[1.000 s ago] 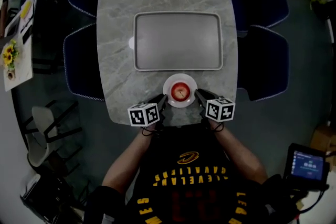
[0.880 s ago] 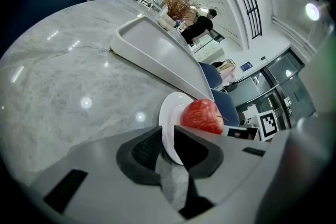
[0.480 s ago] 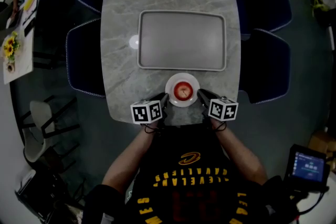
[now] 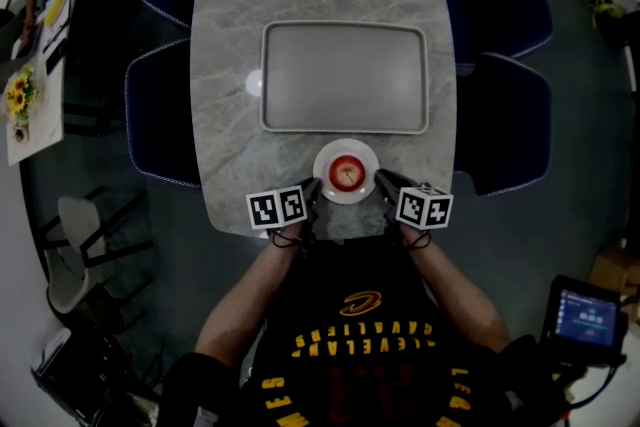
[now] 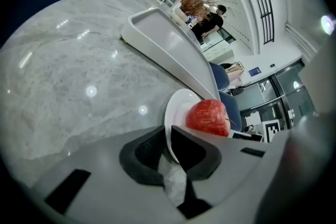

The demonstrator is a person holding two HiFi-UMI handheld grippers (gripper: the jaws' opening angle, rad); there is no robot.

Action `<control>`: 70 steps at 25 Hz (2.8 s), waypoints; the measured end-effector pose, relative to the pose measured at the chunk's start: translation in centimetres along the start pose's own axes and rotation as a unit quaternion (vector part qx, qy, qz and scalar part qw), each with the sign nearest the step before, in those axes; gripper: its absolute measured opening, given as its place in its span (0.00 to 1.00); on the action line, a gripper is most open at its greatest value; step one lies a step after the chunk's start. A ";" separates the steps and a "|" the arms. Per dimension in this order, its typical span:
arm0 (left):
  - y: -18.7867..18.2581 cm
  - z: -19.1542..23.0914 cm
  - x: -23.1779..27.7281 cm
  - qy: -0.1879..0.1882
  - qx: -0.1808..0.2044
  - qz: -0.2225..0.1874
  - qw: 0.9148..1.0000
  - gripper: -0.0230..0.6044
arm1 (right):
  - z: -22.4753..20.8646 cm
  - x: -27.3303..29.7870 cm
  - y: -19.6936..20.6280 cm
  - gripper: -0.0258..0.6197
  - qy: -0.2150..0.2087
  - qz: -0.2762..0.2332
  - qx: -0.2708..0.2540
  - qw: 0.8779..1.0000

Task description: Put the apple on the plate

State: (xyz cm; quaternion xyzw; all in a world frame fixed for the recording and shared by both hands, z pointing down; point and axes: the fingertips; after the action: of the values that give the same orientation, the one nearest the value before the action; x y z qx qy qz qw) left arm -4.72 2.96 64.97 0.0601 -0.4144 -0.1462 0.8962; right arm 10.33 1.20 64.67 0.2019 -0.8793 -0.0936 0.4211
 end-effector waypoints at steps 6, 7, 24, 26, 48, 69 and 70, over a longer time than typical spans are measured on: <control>-0.4 -0.1 -0.1 0.007 -0.024 0.001 1.000 0.10 | 0.1 -0.2 -0.3 0.10 -0.008 -0.005 0.031 0.999; -0.5 -0.2 -0.1 0.009 -0.023 0.000 1.000 0.10 | 0.1 -0.2 -0.4 0.10 -0.009 -0.006 0.032 0.999; -4.8 -3.1 -4.0 0.072 -0.040 -0.065 0.994 0.09 | 4.1 -2.6 -4.2 0.09 -0.069 -0.051 0.073 0.994; -5.7 -3.6 -4.6 0.079 -0.038 -0.074 0.993 0.08 | 4.6 -2.8 -4.7 0.09 -0.077 -0.057 0.078 0.992; -16.5 -9.8 -7.7 0.164 0.000 -0.165 0.973 0.07 | 8.6 -5.0 -14.3 0.09 -0.149 -0.135 0.102 0.974; -21.8 -9.8 -7.3 0.167 0.005 -0.174 0.971 0.07 | 10.0 -3.0 -19.8 0.09 -0.142 -0.150 0.090 0.974; -22.1 -9.7 -6.9 0.165 0.006 -0.171 0.971 0.07 | 9.7 -2.7 -20.0 0.09 -0.138 -0.148 0.095 0.975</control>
State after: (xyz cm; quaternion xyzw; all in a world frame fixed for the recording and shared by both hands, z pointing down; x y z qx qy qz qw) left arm -6.28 -15.99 48.66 0.1583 -0.2456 -0.2829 0.9136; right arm 9.79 -15.72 49.97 0.3544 -0.8941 -0.0981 0.2557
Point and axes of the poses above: the fingertips, and each gripper's own axes: x forward along the fingers, z to its left, y out of its underside, and after that the axes turned 5 degrees about x, right-handed
